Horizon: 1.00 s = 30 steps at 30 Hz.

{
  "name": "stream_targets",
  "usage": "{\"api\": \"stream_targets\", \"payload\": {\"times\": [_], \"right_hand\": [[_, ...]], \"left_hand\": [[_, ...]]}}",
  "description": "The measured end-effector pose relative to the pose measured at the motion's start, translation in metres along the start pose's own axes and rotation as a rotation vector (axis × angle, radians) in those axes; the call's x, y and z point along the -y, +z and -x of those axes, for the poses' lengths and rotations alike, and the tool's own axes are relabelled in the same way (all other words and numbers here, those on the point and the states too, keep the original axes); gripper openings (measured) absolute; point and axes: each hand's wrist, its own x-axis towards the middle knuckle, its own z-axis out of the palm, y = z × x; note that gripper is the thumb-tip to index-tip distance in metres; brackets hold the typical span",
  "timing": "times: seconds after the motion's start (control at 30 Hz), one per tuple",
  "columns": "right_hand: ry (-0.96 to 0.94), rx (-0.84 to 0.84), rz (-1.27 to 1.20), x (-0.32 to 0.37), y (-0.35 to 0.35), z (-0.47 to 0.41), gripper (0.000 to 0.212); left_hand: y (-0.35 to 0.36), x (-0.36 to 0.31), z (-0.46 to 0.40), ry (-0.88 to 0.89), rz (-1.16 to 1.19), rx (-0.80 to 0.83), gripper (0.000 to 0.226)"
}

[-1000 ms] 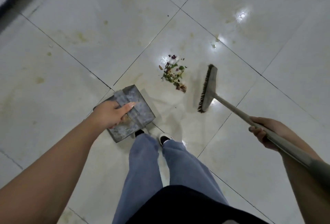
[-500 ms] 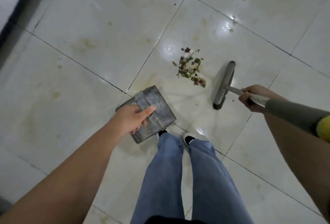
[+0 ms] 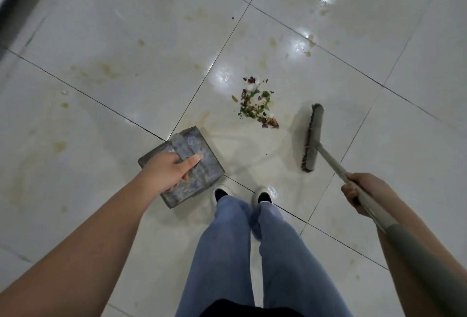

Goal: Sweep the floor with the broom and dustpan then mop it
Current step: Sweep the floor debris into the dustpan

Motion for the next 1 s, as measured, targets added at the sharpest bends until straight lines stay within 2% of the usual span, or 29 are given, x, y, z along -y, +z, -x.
{"api": "stream_targets", "payload": {"times": [0.03,0.2,0.33,0.43,0.63,0.73,0.83,0.93,1.0], "right_hand": [[-0.003,-0.033,0.007,-0.004,0.004,-0.003,0.005],[0.020,-0.105,0.022,-0.020,0.013,-0.014,0.024],[0.013,-0.188,-0.006,-0.028,-0.013,-0.013,0.009],[-0.038,-0.208,-0.046,-0.021,-0.027,-0.018,0.007],[-0.017,-0.062,-0.078,0.002,-0.025,-0.040,0.003],[0.000,0.032,-0.086,0.000,-0.009,-0.039,0.013],[0.041,0.143,-0.164,-0.003,-0.002,-0.031,0.005],[-0.009,0.120,-0.194,-0.010,-0.009,-0.024,0.006],[-0.019,0.097,-0.256,-0.019,-0.021,-0.018,0.015]], "left_hand": [[0.000,-0.001,-0.001,0.003,-0.010,-0.004,0.055],[0.007,-0.006,-0.003,0.020,-0.124,-0.023,0.056],[0.018,-0.019,-0.007,0.025,-0.197,0.005,0.057],[0.027,-0.033,-0.013,0.050,-0.234,0.030,0.057],[0.047,-0.059,-0.019,0.093,-0.297,0.120,0.054],[0.055,-0.065,-0.015,0.072,-0.305,0.144,0.054],[0.061,-0.070,-0.008,0.066,-0.324,0.168,0.056],[0.060,-0.079,-0.006,0.061,-0.301,0.152,0.052],[0.058,-0.085,-0.005,0.069,-0.284,0.146,0.050]]}}
